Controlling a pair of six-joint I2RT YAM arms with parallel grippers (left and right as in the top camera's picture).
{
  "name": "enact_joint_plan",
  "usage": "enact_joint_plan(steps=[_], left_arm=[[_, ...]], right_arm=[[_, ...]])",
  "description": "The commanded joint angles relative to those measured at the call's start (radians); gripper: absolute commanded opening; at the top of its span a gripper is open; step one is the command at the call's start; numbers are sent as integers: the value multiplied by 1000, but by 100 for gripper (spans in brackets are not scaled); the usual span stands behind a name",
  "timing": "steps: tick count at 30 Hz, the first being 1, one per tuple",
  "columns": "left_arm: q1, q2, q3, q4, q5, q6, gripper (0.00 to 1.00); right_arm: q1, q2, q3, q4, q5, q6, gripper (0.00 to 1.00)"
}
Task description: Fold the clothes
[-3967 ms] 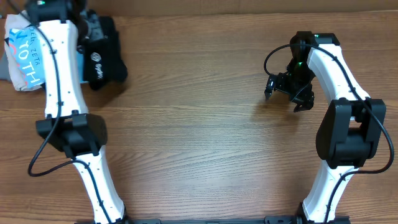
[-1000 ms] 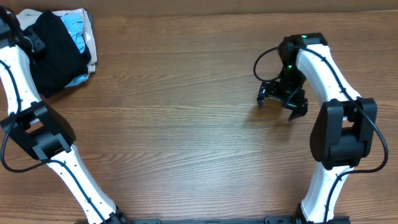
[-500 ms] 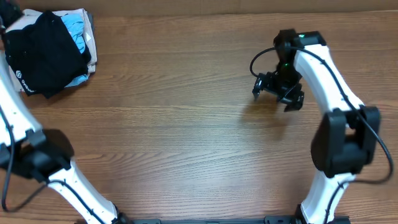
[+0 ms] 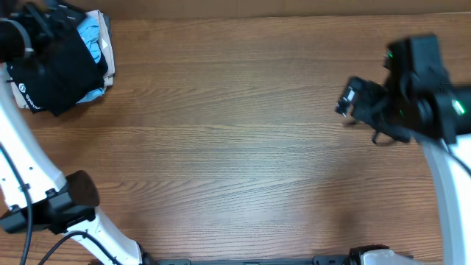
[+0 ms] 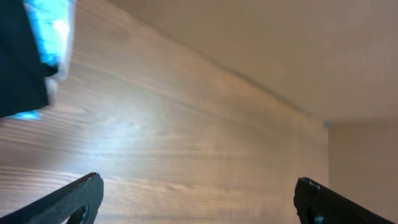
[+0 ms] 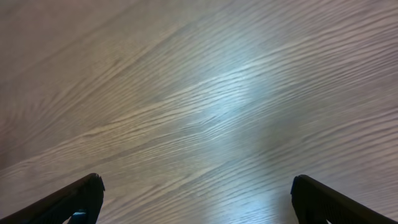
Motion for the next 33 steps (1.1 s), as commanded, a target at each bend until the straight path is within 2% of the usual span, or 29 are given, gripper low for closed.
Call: enact_joint_plan(steps=[1,7,12,22,33], left_arm=[[-114,8,2,-49,-89,68,100],[-311,13,2,-119,-291,67,100],[-450,28,2,-108,-367,67,100],[-601,29,2,-110,-366,67,100],[-610,29,2,-110,-369,67,100]], right_arm=[[10,-156,-91,2,69,10,100],[10,-446,-360,122,85,58,100],[10,-604,-544,227,132,58,100],[10,-620,-570,217,107,57,100],[10,-620,-570,215,107,58,100]])
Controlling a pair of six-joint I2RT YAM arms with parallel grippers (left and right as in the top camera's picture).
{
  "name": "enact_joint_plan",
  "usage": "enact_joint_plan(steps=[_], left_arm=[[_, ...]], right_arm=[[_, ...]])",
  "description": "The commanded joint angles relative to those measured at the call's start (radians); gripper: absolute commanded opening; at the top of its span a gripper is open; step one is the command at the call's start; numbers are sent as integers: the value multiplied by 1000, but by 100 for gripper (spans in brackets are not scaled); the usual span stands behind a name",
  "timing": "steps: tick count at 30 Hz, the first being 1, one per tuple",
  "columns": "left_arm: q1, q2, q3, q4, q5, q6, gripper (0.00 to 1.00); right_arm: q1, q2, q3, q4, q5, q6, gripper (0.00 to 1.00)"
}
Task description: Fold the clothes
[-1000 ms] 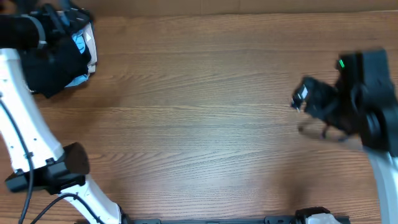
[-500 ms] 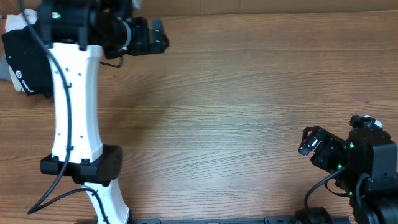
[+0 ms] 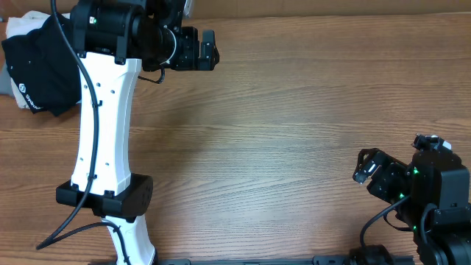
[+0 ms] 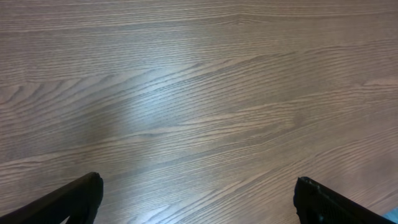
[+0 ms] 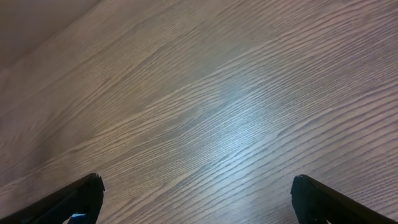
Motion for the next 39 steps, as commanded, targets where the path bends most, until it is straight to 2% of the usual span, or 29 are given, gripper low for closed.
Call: enact_joint_plan(steps=[1,8,14,19,23,28,34,39], left_arm=[[0,11,2,2,-14,22,100],[0,11,2,2,-13,22,100],[0,11,2,2,-13,22,100],[0,11,2,2,-13,22,100],[0,11,2,2,-13,22,100],[0,11,2,2,-13,22,100],[0,11,2,2,-13,22,100],[0,11,2,2,-13,22,100]], right_arm=[[5,-6,-4,6,4,5,100],[10,-31,-6,5,4,4,100],[0,-124,-11,-4,1,5,100],[-14,-233,-102,83,12,4,100],[-39,-327,-286,259,9,3,100],[-74,-443,-594,610,-32,1,100],[-89,-498,-891,1046,-175,-166,100],[-89,-526,-1028,1267,-188,-204,100]])
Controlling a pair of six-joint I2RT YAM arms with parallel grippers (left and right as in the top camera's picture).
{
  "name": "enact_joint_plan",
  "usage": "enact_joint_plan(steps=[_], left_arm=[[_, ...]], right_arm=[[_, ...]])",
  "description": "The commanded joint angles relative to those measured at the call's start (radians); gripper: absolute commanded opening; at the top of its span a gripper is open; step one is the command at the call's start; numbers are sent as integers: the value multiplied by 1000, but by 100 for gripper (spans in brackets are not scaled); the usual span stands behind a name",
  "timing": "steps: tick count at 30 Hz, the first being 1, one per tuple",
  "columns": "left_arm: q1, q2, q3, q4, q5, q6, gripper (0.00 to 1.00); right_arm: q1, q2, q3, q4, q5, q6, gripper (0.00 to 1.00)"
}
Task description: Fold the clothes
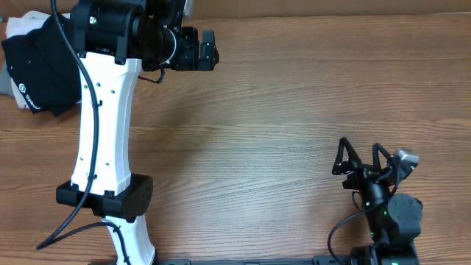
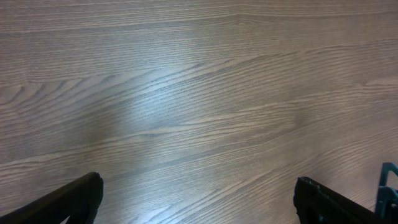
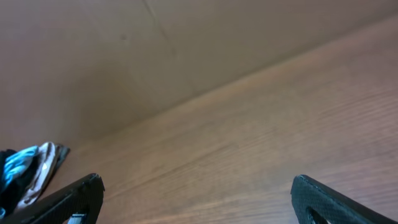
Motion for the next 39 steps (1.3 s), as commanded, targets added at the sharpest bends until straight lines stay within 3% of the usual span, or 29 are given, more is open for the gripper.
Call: enact_joint_plan(steps=[1,7,15,39], left_arm=[[0,11,2,2,-9,19,100],[0,11,2,2,-9,19,100],[0,11,2,2,-9,19,100],[0,11,2,2,-9,19,100]], right_arm=[[-4,-43,-63,67,-34,-55,100],[-4,-154,-119,70,-34,-74,100],[-4,-249,-153,75,-70,-246,100],[-3,-249,-176,27,-68,-242,100]])
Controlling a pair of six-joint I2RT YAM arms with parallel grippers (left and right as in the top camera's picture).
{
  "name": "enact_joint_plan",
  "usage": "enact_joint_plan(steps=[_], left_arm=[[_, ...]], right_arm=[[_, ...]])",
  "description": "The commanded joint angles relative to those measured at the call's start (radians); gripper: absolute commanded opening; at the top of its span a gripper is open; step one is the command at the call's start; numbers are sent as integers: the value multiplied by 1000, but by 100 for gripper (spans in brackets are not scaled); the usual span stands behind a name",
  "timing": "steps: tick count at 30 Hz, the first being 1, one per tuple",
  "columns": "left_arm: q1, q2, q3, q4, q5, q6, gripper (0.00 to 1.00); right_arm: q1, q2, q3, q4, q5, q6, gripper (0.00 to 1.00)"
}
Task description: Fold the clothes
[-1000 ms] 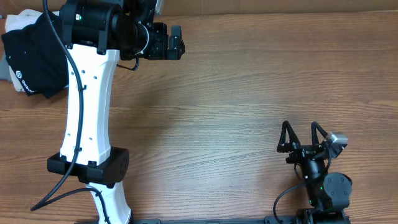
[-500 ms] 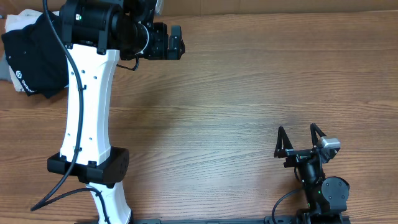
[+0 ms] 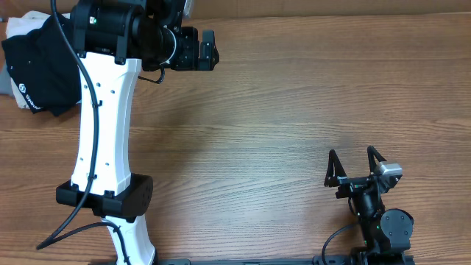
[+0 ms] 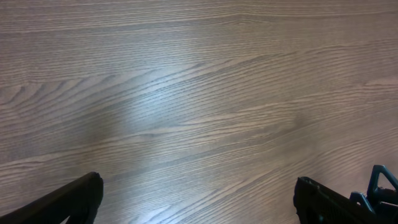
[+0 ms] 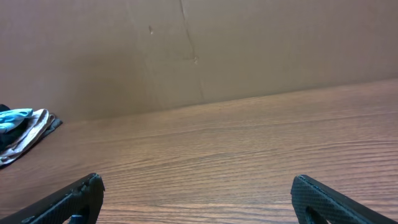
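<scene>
A pile of clothes lies in the back left corner of the table. A black garment [image 3: 43, 73] with a small white logo is on top, with white cloth [image 3: 22, 22] showing behind it. The right wrist view shows an edge of the pile [image 5: 22, 129], light blue and beige, far to the left. My left gripper [image 3: 212, 48] is open above the back of the table, to the right of the pile, over bare wood [image 4: 199, 112]. My right gripper [image 3: 353, 163] is open low at the front right, holding nothing.
The left arm's white column [image 3: 99, 125] rises from its base [image 3: 103, 199] at the front left. A brown wall [image 5: 199, 50] runs along the table's back edge. The tip of the right gripper [image 4: 380, 180] shows at the bottom right of the left wrist view.
The right arm has settled a little lower and closer to its base, and its camera now looks level across the table towards the back wall. The left arm and the clothes have not moved.
At first my left gripper was open at the clothes pile in the back left corner, and the right gripper hung over the table's right side. Then the left arm stood with its gripper right of the pile, where it remains. The right arm drew back to the front right.
</scene>
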Motion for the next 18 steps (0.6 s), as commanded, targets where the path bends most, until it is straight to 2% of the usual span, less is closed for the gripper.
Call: enact_joint_plan(steps=[1,18], left_arm=[[0,11,2,2,-9,19,100],[0,11,2,-10,-15,20,100]], right_arm=[[-3,-10,-10,4,-9,-6,100],[-3,-10,-10,4,-9,-7,100]])
